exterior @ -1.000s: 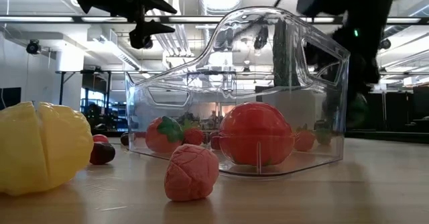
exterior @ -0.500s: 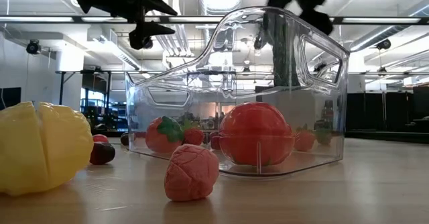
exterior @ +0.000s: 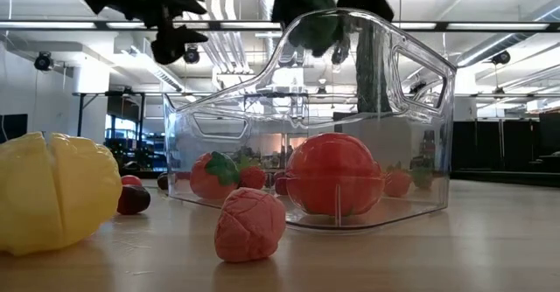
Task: Pick and placing Produce into tupperware
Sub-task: Put the green watermelon into the transparent bin, then put the red strawberry into the transparent bin
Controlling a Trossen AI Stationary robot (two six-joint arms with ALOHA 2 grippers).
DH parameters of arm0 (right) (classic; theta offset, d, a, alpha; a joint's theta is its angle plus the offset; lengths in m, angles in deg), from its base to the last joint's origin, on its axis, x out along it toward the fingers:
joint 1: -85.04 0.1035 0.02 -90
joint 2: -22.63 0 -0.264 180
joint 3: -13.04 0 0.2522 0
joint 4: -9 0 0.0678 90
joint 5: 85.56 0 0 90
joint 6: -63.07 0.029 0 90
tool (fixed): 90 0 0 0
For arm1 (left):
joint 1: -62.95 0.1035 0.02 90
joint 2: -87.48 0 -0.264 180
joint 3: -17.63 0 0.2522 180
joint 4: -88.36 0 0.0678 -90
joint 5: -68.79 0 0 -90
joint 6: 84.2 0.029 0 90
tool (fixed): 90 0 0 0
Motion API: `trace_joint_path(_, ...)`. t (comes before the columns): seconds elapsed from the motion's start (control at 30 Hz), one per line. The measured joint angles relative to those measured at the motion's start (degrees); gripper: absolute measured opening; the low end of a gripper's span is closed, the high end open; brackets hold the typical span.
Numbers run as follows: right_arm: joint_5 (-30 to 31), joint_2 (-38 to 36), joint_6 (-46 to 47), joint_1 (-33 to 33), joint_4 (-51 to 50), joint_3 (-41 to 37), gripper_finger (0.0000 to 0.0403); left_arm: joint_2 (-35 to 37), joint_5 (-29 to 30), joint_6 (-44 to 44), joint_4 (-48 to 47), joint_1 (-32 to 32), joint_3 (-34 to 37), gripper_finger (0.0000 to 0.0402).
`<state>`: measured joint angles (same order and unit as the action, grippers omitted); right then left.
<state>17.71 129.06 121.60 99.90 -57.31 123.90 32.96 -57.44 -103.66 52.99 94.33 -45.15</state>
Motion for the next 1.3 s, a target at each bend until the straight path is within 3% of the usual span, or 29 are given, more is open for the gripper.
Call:
trace_joint_path(0.37, 0.32, 2.87, 11.34, 3.65, 0.26, 0.96, 0.0337, 9.49, 0.99, -2.84, -1.72, 0.00, 3.66, 0.0202)
trace_joint_path(0.53, 6.95, 2.90, 17.40, 5.15, -0.98, 0.96, 0.0362, 16.08, 1.10, -9.22, -1.54, -0.04, 8.89, 0.0202)
trace_joint_path(0.63, 11.93, 1.96, 29.81, 6.07, -8.35, 0.97, 0.0364, 20.66, 1.08, -14.78, -1.56, -0.04, 12.32, 0.0202)
trace_joint_path(0.73, 10.36, 1.62, 43.44, 6.20, -19.86, 0.90, 0.0363, 25.24, 1.11, -20.96, -1.91, -0.04, 15.70, 0.0202)
trace_joint_path(0.87, 8.86, 1.62, 52.24, 6.12, -30.11, -0.16, 0.0363, 32.28, 1.14, -26.45, -1.78, -0.07, 18.07, 0.0202)
trace_joint_path(1.1, 8.89, 1.62, 60.27, 3.72, -37.58, -1.77, 0.0363, 40.51, 0.33, -26.64, 3.38, -0.09, 17.93, 0.0202)
trace_joint_path(1.3, 5.83, 0.54, 55.14, -4.64, -29.05, -7.45, 0.0363, 43.00, 0.52, -26.14, 4.69, -0.07, 18.37, 0.0202)
